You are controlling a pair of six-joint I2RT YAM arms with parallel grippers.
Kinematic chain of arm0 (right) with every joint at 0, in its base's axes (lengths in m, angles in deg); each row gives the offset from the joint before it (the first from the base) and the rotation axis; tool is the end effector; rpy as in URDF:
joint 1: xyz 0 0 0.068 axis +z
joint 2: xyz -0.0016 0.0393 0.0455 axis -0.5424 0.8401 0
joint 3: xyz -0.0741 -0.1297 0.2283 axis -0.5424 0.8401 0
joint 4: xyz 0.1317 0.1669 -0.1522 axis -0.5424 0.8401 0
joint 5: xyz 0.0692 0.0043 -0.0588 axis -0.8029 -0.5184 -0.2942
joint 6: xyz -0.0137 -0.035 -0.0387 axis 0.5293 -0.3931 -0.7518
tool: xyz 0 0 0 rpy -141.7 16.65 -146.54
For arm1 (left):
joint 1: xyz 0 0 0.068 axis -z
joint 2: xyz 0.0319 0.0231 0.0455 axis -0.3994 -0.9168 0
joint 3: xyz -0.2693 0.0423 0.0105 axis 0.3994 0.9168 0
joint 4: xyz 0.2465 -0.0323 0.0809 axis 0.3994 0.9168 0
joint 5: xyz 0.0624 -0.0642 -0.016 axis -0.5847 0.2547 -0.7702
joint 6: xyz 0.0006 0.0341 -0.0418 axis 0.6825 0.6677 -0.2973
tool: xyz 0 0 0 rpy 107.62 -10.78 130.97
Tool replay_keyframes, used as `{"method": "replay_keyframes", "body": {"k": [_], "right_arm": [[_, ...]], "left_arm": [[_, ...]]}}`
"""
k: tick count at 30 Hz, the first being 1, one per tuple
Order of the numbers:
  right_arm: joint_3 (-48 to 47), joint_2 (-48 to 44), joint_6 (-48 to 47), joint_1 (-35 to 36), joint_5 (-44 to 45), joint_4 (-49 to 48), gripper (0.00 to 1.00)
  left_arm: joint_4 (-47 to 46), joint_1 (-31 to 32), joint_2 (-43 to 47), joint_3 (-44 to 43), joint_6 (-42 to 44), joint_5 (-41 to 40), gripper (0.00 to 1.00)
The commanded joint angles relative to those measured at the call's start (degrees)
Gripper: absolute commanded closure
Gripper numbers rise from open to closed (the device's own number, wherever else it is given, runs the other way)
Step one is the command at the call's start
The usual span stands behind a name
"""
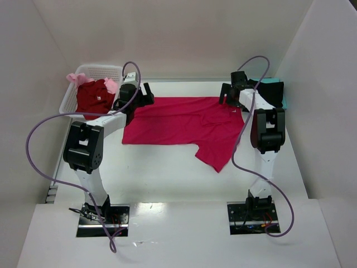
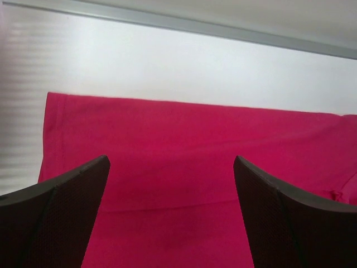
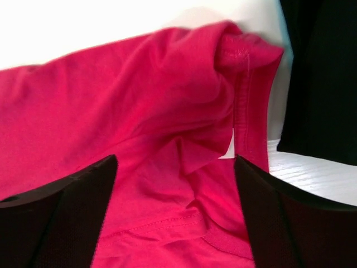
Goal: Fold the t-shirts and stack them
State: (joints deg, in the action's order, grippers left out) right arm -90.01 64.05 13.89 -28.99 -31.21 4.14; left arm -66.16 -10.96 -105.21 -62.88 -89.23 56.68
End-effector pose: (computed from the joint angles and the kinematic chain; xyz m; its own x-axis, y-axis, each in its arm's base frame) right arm 0.4826 0.0282 0.1988 -0.7538 0.1754 -0.6332 0.1849 0.9814 0.0517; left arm 0.4261 -0.0915 0.2344 -0.2940 -0.3518 -0.8887 0.0065 0.9291 -0.3699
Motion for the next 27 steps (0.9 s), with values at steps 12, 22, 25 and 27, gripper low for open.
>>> {"method": "replay_keyframes", "body": {"k": [12, 22, 25, 27], "right_arm": [[0.81, 2.05, 1.79, -0.43, 0.11, -1.54, 0.28], [0.28, 3.81, 2.85, -0.43, -2.35, -1.54, 0.53], [1.6, 2.67, 2.85, -0.43, -2.35, -1.54, 0.59], [2.82, 2.14, 2.85, -0.43, -2.35, -1.54, 0.68]], "left_arm": [[9.97, -0.19, -4.84, -5.12, -1.94, -2.02, 0.01], [16.3, -0.19, -5.89, -8.11, -2.73, -0.08, 0.01], [16.83, -0.19, -6.42, -9.78, -2.73, 0.53, 0.01], [17.54, -0.19, -7.04, -11.8, -3.25, 0.53, 0.01]]}}
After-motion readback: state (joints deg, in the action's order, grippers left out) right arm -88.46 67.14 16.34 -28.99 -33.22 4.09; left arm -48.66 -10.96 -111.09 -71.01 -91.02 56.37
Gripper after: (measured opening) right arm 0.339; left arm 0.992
